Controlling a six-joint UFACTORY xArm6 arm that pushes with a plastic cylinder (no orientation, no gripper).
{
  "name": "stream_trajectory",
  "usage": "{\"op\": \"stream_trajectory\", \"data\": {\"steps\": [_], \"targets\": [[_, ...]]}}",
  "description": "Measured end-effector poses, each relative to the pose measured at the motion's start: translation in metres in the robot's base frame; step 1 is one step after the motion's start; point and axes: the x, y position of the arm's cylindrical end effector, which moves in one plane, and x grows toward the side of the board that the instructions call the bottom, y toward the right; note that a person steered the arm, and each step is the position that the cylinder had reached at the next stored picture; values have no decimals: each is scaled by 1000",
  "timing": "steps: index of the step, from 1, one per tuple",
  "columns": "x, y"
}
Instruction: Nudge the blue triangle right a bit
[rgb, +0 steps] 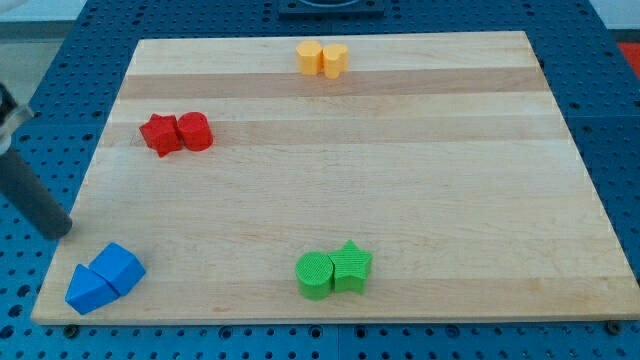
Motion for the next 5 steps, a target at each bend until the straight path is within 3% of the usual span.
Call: {"op": "stream_trajectory", "data": {"steps": [2,5], "targets": [[78,1],[79,19]]}}
